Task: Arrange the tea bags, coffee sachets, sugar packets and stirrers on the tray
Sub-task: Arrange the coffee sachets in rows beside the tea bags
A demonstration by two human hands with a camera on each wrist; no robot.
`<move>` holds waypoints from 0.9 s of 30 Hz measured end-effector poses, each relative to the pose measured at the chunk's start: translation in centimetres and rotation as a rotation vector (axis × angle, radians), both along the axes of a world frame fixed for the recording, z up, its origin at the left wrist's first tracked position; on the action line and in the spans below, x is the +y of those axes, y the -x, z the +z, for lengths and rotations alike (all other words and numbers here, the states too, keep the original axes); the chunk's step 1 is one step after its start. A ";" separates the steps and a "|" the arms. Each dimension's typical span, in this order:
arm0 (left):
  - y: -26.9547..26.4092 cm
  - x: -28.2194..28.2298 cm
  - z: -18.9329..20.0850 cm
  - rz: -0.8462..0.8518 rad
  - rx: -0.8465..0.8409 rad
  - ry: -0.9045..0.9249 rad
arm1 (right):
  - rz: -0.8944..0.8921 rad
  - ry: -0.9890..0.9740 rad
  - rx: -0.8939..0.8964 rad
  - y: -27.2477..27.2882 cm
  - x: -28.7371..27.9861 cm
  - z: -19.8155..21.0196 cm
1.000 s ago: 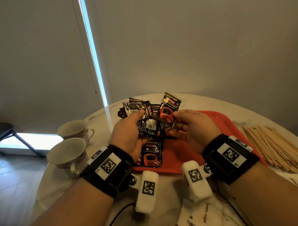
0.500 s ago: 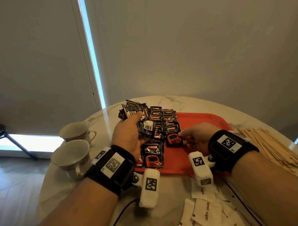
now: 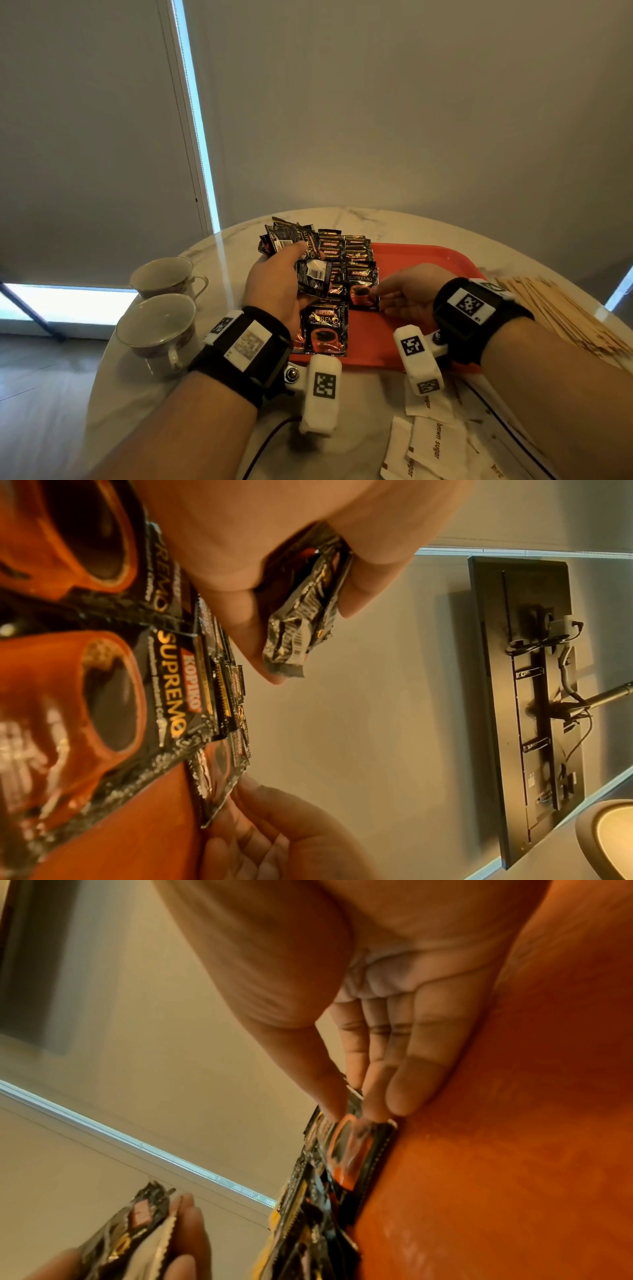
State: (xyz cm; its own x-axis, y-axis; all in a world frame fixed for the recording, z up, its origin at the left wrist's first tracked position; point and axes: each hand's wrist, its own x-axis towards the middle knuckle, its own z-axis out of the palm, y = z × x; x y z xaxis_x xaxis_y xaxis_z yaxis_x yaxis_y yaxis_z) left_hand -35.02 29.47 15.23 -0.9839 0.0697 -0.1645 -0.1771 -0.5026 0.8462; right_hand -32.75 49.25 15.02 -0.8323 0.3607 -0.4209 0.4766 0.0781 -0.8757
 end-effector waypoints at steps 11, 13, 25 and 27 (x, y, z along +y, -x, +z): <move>-0.2 0.2 -0.1 -0.087 -0.018 -0.010 | -0.044 0.134 0.128 -0.1 0.5 -0.7; -0.4 0.2 -0.1 -0.110 -0.019 -0.013 | -0.041 0.144 0.188 -0.3 0.1 -0.5; -0.8 0.3 -0.3 -0.204 0.043 0.114 | 0.254 0.237 0.477 -0.7 -2.5 0.1; -0.8 0.4 -0.1 -0.185 0.023 0.060 | 0.204 0.335 0.511 -0.7 -2.1 0.1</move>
